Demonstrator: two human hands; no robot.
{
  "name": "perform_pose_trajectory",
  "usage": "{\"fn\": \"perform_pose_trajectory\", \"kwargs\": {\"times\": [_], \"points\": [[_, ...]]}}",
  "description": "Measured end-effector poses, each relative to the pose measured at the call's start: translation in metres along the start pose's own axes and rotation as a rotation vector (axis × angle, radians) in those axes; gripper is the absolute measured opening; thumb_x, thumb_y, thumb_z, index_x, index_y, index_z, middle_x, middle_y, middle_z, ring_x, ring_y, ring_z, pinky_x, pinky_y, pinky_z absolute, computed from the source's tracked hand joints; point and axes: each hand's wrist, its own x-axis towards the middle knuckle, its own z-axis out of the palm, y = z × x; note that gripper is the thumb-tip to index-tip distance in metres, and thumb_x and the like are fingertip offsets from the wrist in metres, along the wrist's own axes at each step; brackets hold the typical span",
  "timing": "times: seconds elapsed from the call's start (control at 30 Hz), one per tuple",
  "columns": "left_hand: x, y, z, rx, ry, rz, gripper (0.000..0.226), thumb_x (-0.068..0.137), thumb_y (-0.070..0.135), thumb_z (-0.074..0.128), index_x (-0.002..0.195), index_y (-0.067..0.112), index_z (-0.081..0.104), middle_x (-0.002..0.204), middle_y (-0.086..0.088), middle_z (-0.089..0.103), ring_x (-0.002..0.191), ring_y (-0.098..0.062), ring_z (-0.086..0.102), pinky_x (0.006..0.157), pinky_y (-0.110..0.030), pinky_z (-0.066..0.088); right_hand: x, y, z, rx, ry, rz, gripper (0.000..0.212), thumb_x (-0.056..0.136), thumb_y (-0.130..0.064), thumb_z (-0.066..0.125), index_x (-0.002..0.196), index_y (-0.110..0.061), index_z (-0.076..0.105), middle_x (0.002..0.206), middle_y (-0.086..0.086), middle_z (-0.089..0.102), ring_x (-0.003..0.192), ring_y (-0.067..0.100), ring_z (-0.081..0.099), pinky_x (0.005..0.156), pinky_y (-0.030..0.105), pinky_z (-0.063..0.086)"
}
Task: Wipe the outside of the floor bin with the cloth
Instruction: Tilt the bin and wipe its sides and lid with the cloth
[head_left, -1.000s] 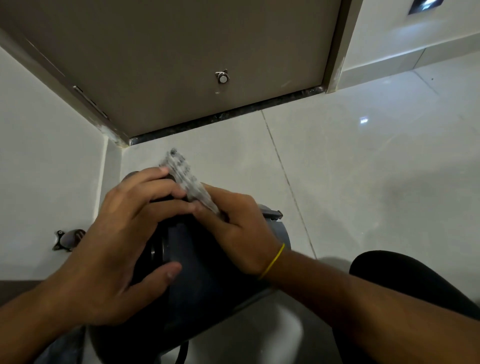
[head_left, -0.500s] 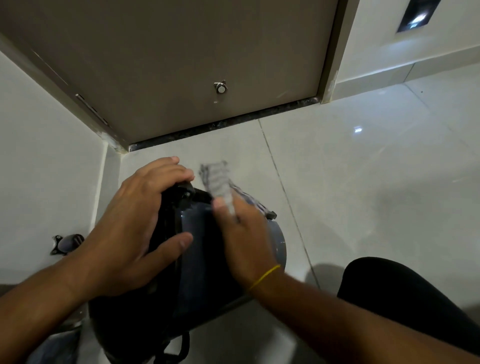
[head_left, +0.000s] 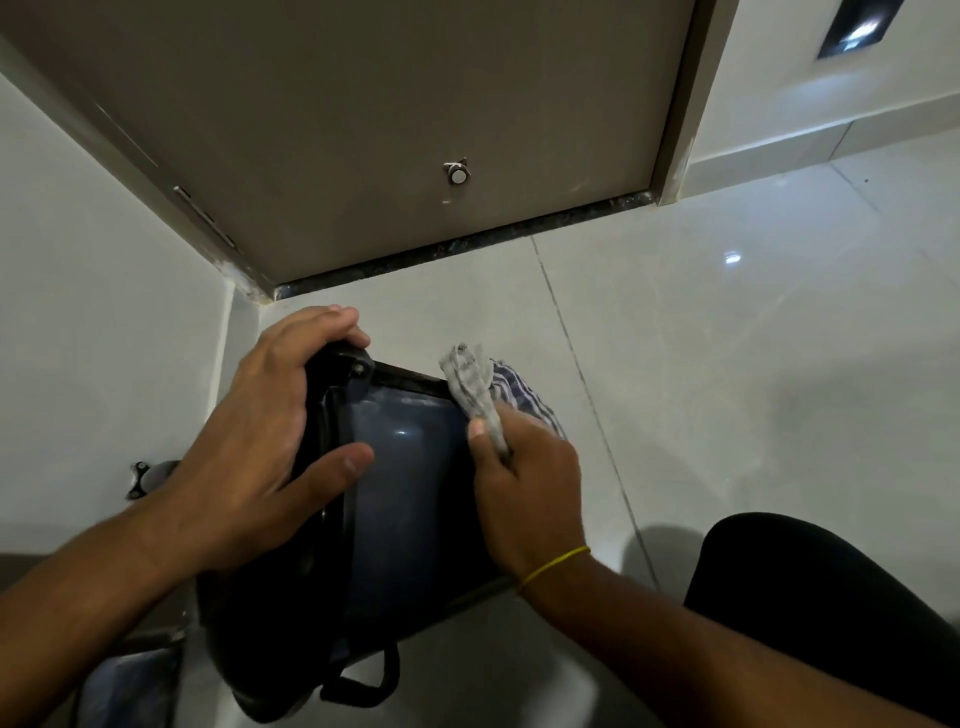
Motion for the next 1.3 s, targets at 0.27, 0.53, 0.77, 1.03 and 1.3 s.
{"fn": "perform_pose_trajectory", "kwargs": {"times": [0.27,0.53,0.77,1.03,1.3], "points": [[-0.002,0.005,0.001,-0.006,0.004,0.036,0.080,0.104,0.074,0.046,0.170,0.041,0.018,0.163,0.018,0.040,0.157,-0.034,0.044,0.123,-0.070,0.038,-0.002,-0.048,0.007,0.206,-0.151,-0.185,0.033,0.108,-0.031,0.052,0.097,-0.007,0.071,0.088,0.011,0.073,0.084,0.028,0.064,0.079,0.047,0.052],[0.014,0.021,0.013,0.021,-0.002,0.058,0.082,0.104,0.074,0.044,0.165,0.022,0.024,0.158,0.010,0.047,0.150,-0.039,0.051,0.117,-0.072,0.042,0.038,0.030,-0.014,-0.156,-0.083,0.263,0.031,0.109,-0.025,0.052,0.121,-0.008,0.075,0.123,0.021,0.078,0.116,0.046,0.067,0.096,0.045,0.052],[0.019,0.027,0.015,0.057,0.000,0.076,0.084,0.105,0.068,0.045,0.164,0.010,0.030,0.158,0.006,0.045,0.152,-0.033,0.048,0.118,-0.070,0.040,0.020,-0.015,-0.007,-0.062,-0.048,0.112,0.045,0.100,-0.043,0.041,0.072,-0.015,0.061,0.082,0.018,0.071,0.085,0.037,0.062,0.078,0.044,0.047],[0.009,0.022,0.011,0.042,0.010,0.067,0.077,0.105,0.066,0.047,0.163,0.021,0.025,0.157,0.009,0.046,0.150,-0.039,0.048,0.116,-0.073,0.040,0.024,0.000,-0.009,-0.159,-0.096,-0.044,0.039,0.110,-0.037,0.050,0.080,-0.015,0.062,0.080,0.014,0.069,0.081,0.036,0.061,0.073,0.041,0.046],[0.012,0.023,0.011,0.064,0.002,0.077,0.079,0.096,0.046,0.062,0.161,0.014,0.032,0.158,0.010,0.044,0.159,-0.030,0.042,0.121,-0.070,0.039,0.052,0.056,-0.012,-0.219,-0.054,0.302,0.035,0.092,-0.047,0.054,0.082,-0.015,0.066,0.096,0.020,0.078,0.097,0.049,0.068,0.071,0.039,0.041]]}}
